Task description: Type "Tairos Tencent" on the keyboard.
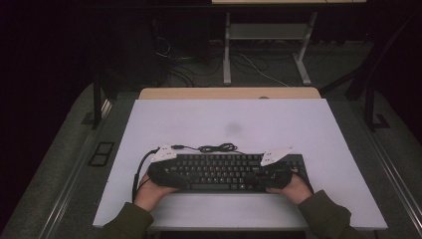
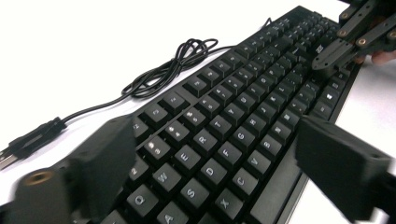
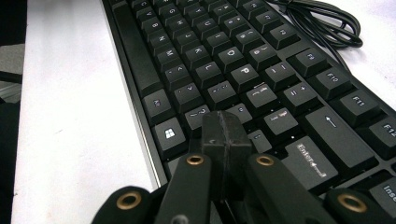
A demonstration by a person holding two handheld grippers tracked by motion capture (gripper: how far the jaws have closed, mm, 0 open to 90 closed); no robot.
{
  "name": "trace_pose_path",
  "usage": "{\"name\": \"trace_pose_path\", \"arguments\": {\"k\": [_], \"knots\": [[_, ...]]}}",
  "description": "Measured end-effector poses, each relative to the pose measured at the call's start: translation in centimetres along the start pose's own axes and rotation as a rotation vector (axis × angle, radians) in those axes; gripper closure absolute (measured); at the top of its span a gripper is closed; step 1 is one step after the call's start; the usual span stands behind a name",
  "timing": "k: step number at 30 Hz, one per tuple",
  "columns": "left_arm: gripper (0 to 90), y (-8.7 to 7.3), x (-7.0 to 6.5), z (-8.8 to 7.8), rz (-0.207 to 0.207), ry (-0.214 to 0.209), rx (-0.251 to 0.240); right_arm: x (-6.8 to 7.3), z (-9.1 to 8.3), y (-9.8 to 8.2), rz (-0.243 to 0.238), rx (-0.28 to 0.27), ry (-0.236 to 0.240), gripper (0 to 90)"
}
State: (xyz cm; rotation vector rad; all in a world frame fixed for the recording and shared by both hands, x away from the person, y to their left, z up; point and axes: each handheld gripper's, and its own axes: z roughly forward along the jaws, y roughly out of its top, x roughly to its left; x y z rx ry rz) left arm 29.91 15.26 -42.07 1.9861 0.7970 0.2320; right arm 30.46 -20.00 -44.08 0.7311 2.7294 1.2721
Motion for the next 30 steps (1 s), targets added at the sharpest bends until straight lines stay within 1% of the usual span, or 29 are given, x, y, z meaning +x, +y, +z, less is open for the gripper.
{"name": "trace_pose_path", "arguments": {"k": [1,2,3,5,6,7,8,9,10,17,19,20,21,23,24,25,26,28,30], "knots": [[15.6,0.1,0.0,0.1,-0.001,-0.003,0.0,0.0,0.0,0.0,0.0,0.0,0.0,89.4],[19.7,0.2,0.1,0.2,-0.003,-0.007,-0.003,0.0,0.0,0.0,0.0,-0.001,0.001,89.4],[19.7,0.2,0.1,0.3,-0.006,-0.013,-0.005,0.0,0.0,0.0,0.0,-0.001,0.001,89.4],[25.0,0.4,0.2,0.5,-0.02,-0.025,-0.012,0.0,0.0,0.0,0.0,-0.001,0.001,89.4],[31.9,0.4,0.3,0.6,-0.021,-0.033,-0.01,0.0,0.0,0.0,0.001,-0.001,0.0,89.4],[31.9,0.4,0.3,0.8,-0.028,-0.04,-0.01,0.0,0.0,0.0,0.001,-0.001,0.0,89.4],[38.0,0.5,0.4,0.9,-0.036,-0.044,-0.012,0.0,0.0,0.0,0.001,-0.001,0.0,89.3],[38.0,0.5,0.4,1.1,-0.038,-0.048,-0.007,0.0,0.0,0.0,0.001,-0.001,0.0,89.3],[41.7,0.5,0.4,1.2,-0.045,-0.05,-0.004,0.0,0.0,0.0,0.001,-0.002,0.0,89.4],[63.8,1.0,0.4,2.3,-0.042,-0.069,0.044,0.0,0.0,0.0,0.003,-0.002,0.0,89.4],[69.9,1.2,0.3,2.5,-0.041,-0.07,0.05,0.0,0.0,0.0,0.003,-0.002,0.001,89.4],[77.3,1.3,0.3,2.7,-0.04,-0.07,0.057,0.0,0.0,0.0,0.003,-0.002,0.002,89.4],[77.3,1.4,0.3,2.8,-0.033,-0.069,0.064,0.0,0.0,0.0,0.003,-0.002,0.002,89.4],[83.4,1.6,0.3,3.0,-0.031,-0.071,0.078,0.0,0.0,0.0,0.002,-0.002,0.001,89.4],[86.1,1.6,0.3,3.1,-0.02,-0.073,0.087,0.0,0.0,0.0,0.002,-0.002,0.0,89.4],[88.9,1.7,0.3,3.3,-0.024,-0.076,0.09,0.0,0.0,0.0,0.002,-0.003,0.001,89.3],[89.0,1.8,0.2,3.4,-0.027,-0.076,0.098,0.0,0.0,0.0,0.002,-0.003,0.001,89.4],[89.0,1.9,0.2,3.7,-0.013,-0.078,0.112,0.0,0.0,0.0,0.002,-0.003,0.001,89.4],[89.0,1.9,0.1,4.0,-0.009,-0.075,0.124,0.0,0.0,0.0,0.002,-0.002,0.001,89.4]]}}
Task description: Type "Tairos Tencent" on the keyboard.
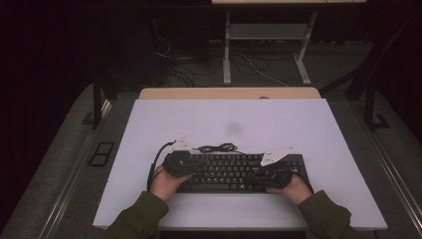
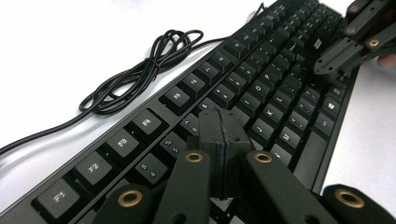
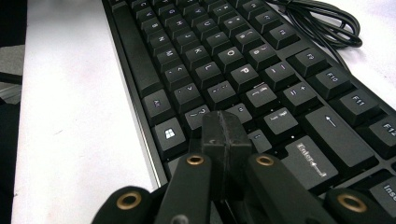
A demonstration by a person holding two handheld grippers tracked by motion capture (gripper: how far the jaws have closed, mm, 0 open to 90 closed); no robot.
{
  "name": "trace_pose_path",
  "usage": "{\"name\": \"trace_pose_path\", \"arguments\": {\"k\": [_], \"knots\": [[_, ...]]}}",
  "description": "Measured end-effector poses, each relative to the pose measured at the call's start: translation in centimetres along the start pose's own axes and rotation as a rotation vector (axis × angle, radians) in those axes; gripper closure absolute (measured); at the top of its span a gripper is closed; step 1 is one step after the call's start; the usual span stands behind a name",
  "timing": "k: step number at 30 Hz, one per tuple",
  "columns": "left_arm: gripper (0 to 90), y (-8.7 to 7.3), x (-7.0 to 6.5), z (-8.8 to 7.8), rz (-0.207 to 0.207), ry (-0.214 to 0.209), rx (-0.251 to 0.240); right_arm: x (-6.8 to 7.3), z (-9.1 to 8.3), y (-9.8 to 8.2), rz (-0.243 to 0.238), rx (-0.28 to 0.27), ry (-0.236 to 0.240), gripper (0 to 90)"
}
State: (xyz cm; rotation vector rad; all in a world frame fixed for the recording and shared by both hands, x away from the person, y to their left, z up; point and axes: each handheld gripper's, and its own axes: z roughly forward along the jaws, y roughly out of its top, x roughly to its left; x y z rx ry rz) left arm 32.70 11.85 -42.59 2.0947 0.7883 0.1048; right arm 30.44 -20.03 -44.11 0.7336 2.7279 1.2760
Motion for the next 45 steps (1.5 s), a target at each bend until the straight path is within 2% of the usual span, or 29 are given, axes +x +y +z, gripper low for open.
{"name": "trace_pose_path", "arguments": {"k": [7,12,26,34,39,42,43,45], "knots": [[89.0,0.0,0.0,0.5,0.03,0.01,0.031,0.0,0.0,0.0,0.001,-0.001,0.001,89.4],[89.0,-0.1,-0.1,0.7,0.009,0.019,0.032,0.0,0.0,0.0,0.0,-0.001,0.0,89.4],[89.1,-0.4,0.1,1.1,0.018,0.016,0.051,0.0,0.0,0.0,0.001,-0.002,0.001,89.4],[89.1,-0.3,0.0,1.1,0.014,0.013,0.047,0.0,0.0,0.0,0.001,-0.002,0.0,89.4],[89.1,-0.1,-0.1,0.7,0.013,0.01,0.034,0.0,0.0,0.0,0.002,-0.002,0.0,89.4],[89.1,-0.1,0.0,0.5,0.03,0.009,0.033,0.0,0.0,0.0,0.001,-0.002,0.0,89.4],[89.0,-0.1,0.0,0.4,0.017,0.006,0.026,0.0,0.0,0.0,0.0,-0.002,0.0,89.4],[89.0,-0.2,0.1,0.1,0.021,0.006,0.021,0.0,0.0,0.0,0.001,-0.002,0.0,89.4]]}}
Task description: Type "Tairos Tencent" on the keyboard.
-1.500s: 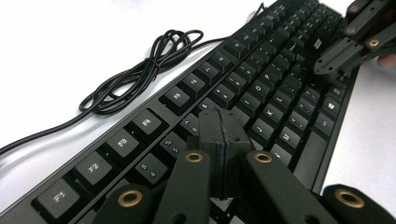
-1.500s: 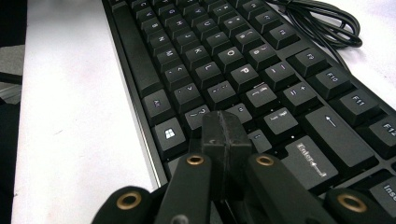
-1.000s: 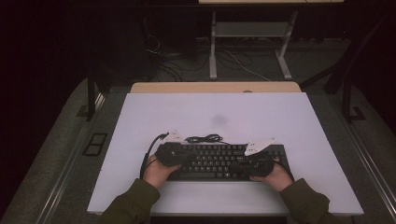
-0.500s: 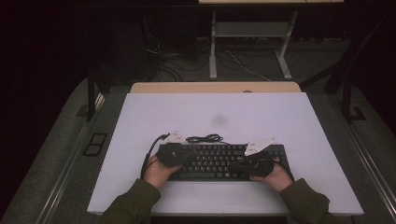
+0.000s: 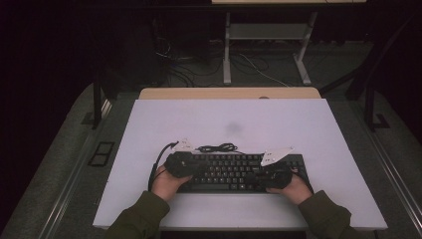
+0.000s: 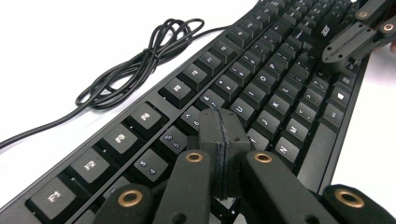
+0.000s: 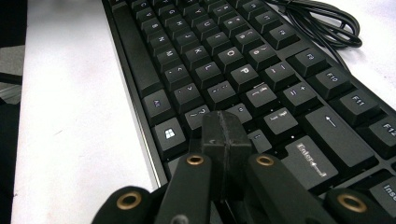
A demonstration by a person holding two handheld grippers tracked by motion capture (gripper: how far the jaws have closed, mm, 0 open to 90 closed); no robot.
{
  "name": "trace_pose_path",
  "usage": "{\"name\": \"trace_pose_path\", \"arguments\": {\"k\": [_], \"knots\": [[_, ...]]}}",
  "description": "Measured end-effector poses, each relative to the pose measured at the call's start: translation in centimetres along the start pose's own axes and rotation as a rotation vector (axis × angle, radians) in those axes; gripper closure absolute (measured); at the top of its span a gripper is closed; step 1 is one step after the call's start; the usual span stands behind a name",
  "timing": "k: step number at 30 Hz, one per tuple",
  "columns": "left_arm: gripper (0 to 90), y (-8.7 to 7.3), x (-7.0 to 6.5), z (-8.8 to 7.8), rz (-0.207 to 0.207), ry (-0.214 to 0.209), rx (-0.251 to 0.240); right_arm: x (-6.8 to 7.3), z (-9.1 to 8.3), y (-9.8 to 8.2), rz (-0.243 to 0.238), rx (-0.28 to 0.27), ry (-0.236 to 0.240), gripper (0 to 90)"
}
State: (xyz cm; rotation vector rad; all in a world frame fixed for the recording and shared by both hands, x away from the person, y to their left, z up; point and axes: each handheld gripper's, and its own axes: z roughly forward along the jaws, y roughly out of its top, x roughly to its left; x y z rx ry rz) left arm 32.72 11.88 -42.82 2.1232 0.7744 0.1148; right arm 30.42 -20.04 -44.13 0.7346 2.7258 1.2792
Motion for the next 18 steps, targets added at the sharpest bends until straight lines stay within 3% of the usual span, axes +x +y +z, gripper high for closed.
{"name": "trace_pose_path", "arguments": {"k": [9,18], "knots": [[79.9,-0.5,0.1,-1.1,0.008,-0.009,-0.033,0.0,0.0,0.0,-0.002,0.001,-0.002,89.4],[56.1,-1.2,0.3,-2.0,0.021,0.003,-0.057,0.0,0.0,0.0,-0.002,0.001,-0.002,89.4]]}}
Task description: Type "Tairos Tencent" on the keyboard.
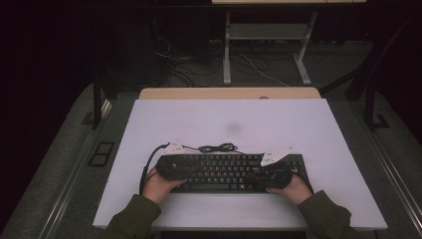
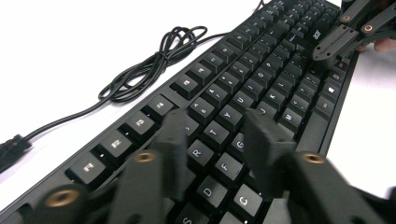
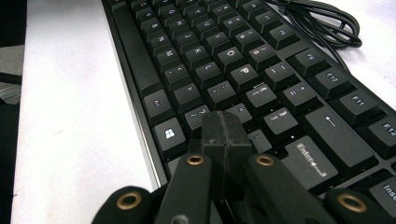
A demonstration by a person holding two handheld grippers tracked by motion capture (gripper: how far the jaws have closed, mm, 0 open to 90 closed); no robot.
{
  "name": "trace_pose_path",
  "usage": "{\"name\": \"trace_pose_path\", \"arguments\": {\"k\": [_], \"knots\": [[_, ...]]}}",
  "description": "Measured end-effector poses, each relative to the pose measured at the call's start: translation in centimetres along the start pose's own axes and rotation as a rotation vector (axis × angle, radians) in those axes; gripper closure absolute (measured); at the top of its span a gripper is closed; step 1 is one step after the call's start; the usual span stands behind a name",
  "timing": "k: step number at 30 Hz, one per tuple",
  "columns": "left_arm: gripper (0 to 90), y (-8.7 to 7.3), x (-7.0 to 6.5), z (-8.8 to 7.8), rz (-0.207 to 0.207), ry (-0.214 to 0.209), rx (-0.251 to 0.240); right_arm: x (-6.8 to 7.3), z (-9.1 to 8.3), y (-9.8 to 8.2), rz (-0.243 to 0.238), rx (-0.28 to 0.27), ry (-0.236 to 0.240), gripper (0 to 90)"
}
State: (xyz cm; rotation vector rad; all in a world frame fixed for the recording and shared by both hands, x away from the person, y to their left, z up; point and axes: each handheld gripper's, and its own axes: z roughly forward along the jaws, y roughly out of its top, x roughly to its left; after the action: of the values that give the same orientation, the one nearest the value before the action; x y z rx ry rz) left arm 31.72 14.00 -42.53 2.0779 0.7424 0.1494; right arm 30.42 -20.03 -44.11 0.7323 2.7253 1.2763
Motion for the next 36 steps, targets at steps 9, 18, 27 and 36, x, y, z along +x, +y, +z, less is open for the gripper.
{"name": "trace_pose_path", "arguments": {"k": [9,18,27,36], "knots": [[28.3,-0.8,0.1,-0.5,-0.001,0.0,-0.023,0.0,0.0,0.0,0.0,0.0,0.001,89.4],[27.0,-1.2,0.1,-0.8,-0.008,-0.006,-0.033,-0.2,-0.5,0.5,0.024,-0.042,0.008,83.8],[26.7,-1.5,0.0,-1.2,-0.013,-0.003,-0.046,-0.2,0.1,1.5,0.05,-0.08,0.033,59.4],[27.3,-1.6,-0.2,-1.3,-0.006,0.002,-0.044,-0.4,1.0,2.5,0.058,-0.121,0.015,40.2]]}}
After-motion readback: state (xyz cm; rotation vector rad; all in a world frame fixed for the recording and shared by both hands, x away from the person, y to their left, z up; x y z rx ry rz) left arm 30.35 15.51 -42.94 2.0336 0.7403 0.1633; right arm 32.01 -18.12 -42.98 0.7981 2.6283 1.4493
